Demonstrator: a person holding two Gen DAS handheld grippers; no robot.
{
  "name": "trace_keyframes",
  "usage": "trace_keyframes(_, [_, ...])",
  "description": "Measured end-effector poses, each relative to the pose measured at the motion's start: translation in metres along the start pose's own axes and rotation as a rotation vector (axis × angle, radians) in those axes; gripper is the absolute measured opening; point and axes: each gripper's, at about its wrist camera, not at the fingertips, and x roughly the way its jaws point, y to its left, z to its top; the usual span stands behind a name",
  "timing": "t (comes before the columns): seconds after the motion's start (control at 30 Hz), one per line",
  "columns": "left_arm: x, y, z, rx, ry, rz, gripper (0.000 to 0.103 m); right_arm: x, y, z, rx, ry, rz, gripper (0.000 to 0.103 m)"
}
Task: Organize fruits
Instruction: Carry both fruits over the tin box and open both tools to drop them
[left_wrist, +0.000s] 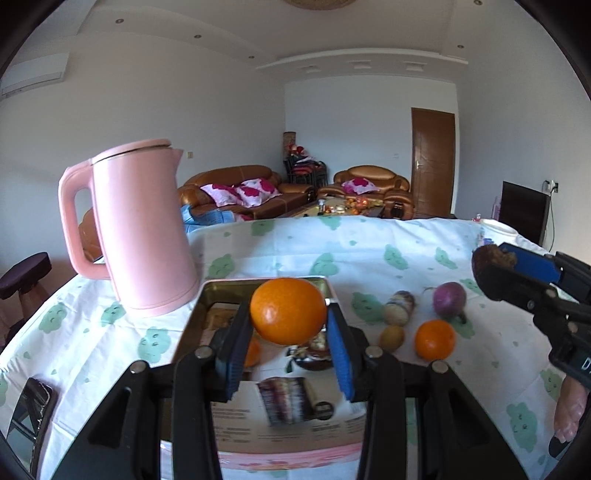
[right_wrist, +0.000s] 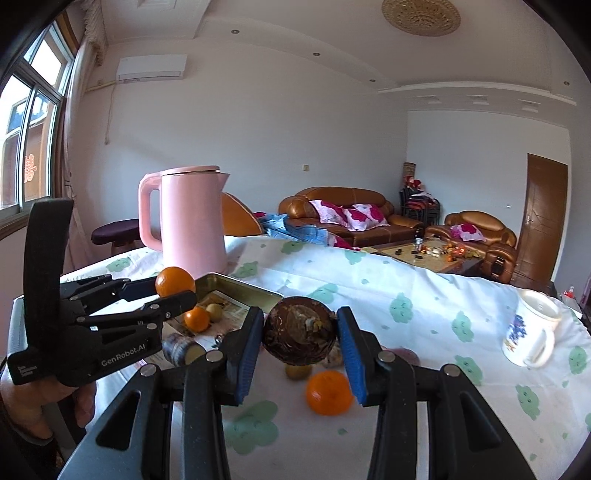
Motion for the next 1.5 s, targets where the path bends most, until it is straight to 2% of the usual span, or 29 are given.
trace_keyframes(0.53, [0.015, 0.030, -0.004, -0.021, 0.075, 0.039, 0.042, 0.048, 0.031, 0.016, -0.018, 0.060, 0.102, 0.043])
trace_keyframes(1.5, [0.043, 0.048, -0.006, -0.036, 0.188, 0.016, 0.042, 0.101, 0.060, 0.002, -0.050, 0.177, 0.161, 0.043])
